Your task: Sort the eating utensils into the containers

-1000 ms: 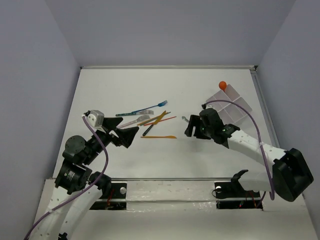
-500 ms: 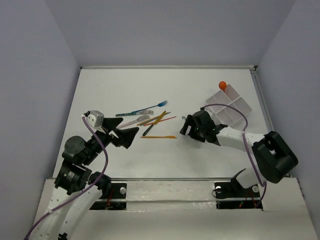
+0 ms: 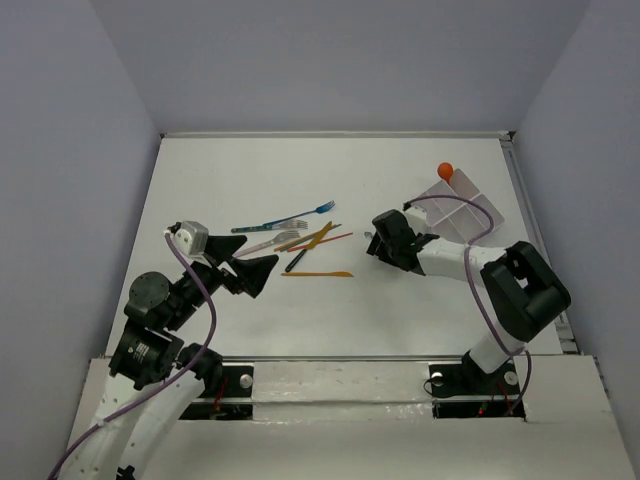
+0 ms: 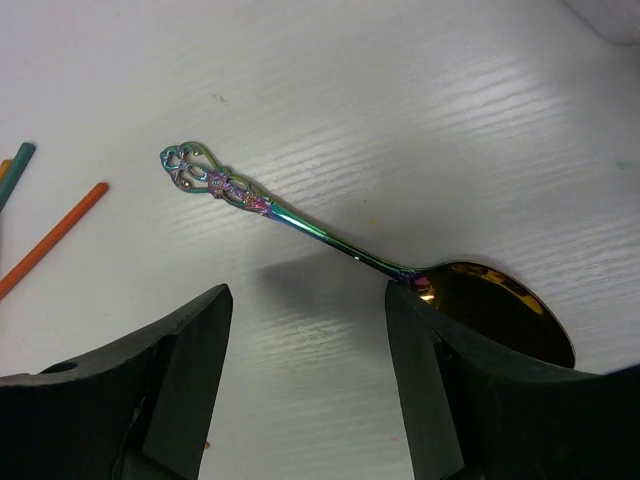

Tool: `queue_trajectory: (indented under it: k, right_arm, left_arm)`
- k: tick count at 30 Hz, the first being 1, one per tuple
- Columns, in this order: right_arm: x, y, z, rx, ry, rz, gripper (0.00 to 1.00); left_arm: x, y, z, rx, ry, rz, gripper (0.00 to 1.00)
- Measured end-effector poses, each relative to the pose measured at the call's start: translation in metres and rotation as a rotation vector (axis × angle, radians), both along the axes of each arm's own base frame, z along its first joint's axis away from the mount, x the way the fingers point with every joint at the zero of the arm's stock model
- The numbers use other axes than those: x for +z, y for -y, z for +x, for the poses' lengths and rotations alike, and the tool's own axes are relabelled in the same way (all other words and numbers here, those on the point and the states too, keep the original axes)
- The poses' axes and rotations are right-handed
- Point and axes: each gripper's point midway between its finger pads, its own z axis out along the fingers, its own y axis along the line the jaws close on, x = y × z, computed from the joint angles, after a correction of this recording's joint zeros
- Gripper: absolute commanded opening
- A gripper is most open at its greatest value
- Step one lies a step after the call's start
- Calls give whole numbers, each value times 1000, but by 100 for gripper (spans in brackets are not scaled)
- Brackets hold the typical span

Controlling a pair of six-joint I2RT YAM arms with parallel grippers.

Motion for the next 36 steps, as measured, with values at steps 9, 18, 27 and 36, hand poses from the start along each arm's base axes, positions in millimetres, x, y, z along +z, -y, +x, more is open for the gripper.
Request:
queue_trajectory:
  k: [9, 18, 27, 36]
  right_arm:
    - [-3, -6, 16, 35, -24, -69, 51]
    - [22, -17, 2, 231, -73, -61, 62]
    - [22, -3, 54, 292, -81, -86, 67]
    - [-2, -19, 54, 400, -147, -86, 68]
  left_arm:
    - [0, 1, -1, -7, 0, 0, 99]
    - [0, 1, -1, -8, 0, 0, 99]
    - [0, 1, -1, -8, 0, 1, 99]
    - [0, 0, 0, -1, 0, 1, 99]
